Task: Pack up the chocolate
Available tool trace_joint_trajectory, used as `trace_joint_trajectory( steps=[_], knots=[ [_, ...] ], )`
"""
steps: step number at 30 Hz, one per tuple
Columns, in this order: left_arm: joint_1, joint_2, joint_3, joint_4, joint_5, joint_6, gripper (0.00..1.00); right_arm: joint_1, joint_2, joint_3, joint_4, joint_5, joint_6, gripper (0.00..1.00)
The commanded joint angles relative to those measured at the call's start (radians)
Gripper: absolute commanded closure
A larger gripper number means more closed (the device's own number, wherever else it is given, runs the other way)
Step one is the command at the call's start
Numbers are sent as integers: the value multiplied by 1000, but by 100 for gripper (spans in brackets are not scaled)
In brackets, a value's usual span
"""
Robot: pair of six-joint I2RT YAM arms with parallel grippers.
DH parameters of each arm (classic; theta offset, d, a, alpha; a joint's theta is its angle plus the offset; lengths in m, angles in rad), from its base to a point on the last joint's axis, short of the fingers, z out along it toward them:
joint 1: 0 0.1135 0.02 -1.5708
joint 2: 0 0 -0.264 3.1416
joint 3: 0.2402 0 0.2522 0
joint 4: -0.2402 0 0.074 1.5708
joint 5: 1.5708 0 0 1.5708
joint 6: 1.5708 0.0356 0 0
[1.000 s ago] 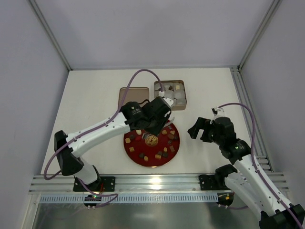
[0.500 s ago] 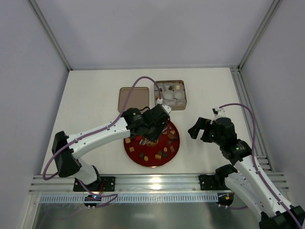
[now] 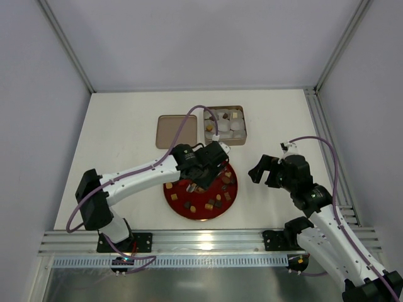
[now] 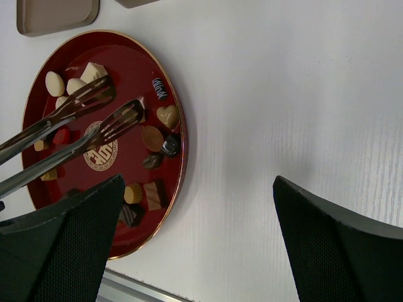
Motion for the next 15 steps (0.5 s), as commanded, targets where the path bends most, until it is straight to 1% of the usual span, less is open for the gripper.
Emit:
trace_joint_trajectory(
  steps=[1, 9, 15],
  knots=[
    [-4, 6, -7, 42, 9, 18, 54, 3, -3, 10, 8, 14, -3, 0],
    [-4, 11, -25, 56, 25, 26, 54, 3, -1, 6, 8, 16, 0, 0],
    [-4, 14, -33, 63, 43, 24, 57, 3, -1, 8, 8, 16, 0, 0]
  ],
)
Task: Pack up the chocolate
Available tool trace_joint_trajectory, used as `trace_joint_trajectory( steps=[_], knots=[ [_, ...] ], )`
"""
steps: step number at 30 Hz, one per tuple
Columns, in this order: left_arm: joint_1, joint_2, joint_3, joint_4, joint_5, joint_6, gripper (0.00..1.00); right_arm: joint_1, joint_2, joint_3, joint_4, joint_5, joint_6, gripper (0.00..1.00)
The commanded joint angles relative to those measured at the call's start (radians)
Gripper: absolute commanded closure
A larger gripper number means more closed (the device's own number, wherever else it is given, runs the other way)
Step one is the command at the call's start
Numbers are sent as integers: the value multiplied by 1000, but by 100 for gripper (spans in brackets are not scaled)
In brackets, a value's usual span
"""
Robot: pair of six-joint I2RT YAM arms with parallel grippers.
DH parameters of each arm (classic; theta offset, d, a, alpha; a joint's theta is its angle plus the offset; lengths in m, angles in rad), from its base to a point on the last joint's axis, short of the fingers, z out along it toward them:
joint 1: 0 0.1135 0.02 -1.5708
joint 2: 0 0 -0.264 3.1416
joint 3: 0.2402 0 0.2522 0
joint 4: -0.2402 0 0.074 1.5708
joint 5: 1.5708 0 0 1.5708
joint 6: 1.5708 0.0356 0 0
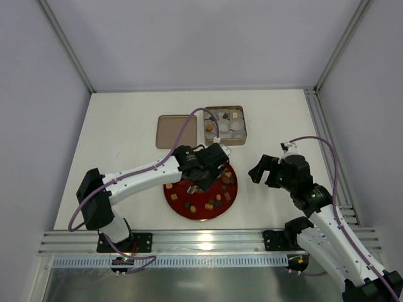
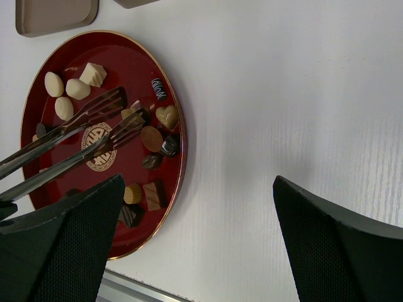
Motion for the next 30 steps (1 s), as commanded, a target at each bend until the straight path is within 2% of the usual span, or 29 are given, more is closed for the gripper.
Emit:
trace_joint_trajectory(
  steps=[1, 7, 19, 30],
  knots=[
    [-4, -2, -5, 40, 14, 14, 58, 3, -4, 6, 8, 14, -1, 0],
    [-5, 3, -9, 45, 17, 16, 62, 1, -3, 5, 8, 14, 0, 0],
    [6, -3, 0, 42, 20, 17, 80, 3, -4, 5, 8, 16, 0, 0],
    [94, -42, 126, 17, 51, 30, 81, 3, -1, 6, 14, 13, 2, 0]
  ],
)
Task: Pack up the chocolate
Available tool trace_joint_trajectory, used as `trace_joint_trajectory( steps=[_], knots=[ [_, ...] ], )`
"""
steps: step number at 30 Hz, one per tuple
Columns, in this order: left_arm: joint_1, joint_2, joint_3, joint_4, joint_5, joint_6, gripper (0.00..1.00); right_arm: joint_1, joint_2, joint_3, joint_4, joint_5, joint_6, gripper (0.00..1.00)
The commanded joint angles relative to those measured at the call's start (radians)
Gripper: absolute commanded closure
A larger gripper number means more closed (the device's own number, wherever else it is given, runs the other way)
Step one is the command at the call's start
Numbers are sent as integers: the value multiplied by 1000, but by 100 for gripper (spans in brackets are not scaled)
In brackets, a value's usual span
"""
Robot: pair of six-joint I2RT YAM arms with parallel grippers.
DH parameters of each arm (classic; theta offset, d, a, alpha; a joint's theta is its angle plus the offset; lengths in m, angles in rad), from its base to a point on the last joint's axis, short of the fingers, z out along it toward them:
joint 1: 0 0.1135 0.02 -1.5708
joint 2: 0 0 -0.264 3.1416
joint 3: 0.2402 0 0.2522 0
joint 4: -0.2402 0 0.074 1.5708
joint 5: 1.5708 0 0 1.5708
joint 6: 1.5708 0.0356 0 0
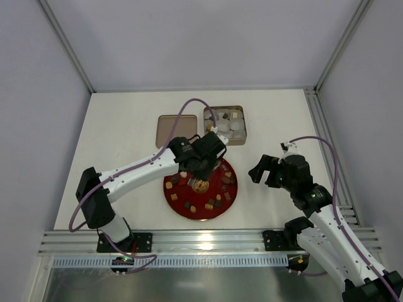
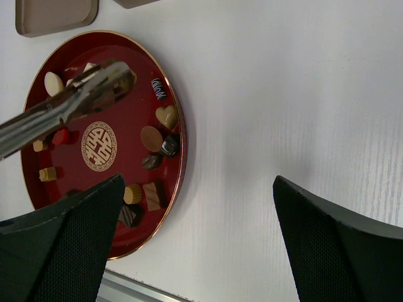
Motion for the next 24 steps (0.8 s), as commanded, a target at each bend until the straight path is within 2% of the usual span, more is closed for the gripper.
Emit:
trace_joint_trajectory(
  steps=[1, 8, 17, 24],
  knots=[
    [45, -45, 100, 16, 24, 13, 81, 3, 0, 6, 16, 12, 2, 0],
    [140, 31, 285, 29, 27, 18, 81, 3, 11, 6, 25, 8, 3, 0],
    [232, 296, 578, 24, 7, 56, 82, 3, 17, 31, 14, 11, -1, 0],
    [270, 452, 666, 35, -2, 71, 82, 3, 7, 43, -7, 14, -4, 0]
  ],
)
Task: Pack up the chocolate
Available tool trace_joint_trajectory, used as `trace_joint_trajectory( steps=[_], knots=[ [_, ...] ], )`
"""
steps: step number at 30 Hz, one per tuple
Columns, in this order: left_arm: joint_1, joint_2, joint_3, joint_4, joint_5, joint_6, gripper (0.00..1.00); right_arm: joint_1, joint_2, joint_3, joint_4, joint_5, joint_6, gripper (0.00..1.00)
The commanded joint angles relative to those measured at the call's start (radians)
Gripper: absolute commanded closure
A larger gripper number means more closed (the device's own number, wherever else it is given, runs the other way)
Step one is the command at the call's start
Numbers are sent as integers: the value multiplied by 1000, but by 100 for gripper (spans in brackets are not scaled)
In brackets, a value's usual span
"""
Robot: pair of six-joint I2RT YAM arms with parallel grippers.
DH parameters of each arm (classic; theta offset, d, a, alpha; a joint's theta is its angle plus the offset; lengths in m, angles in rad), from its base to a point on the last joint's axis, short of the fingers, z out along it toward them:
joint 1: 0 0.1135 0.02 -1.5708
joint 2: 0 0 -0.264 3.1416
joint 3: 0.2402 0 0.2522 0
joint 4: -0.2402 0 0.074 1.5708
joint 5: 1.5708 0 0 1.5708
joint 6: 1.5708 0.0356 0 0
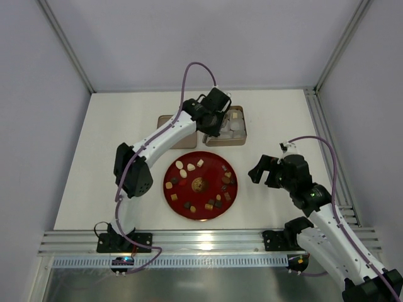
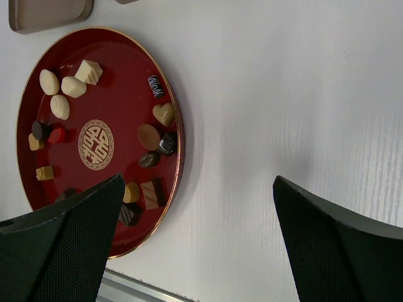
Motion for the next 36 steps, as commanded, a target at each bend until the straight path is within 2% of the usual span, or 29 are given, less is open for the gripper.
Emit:
trace_joint_trajectory(
  steps=[1, 7, 30, 36],
  knots=[
    [19, 25, 68, 20, -16, 22, 82, 3, -10, 44, -10, 15, -6, 0],
    [26, 54, 56, 34, -21, 34, 81, 3, -16, 44, -15, 15, -4, 0],
    [38, 72, 57, 51, 4, 50, 62, 3, -15, 42, -12, 15, -6, 0],
    [39, 56, 69, 49, 5, 59, 60, 3, -18, 41, -13, 15, -6, 0]
  ],
)
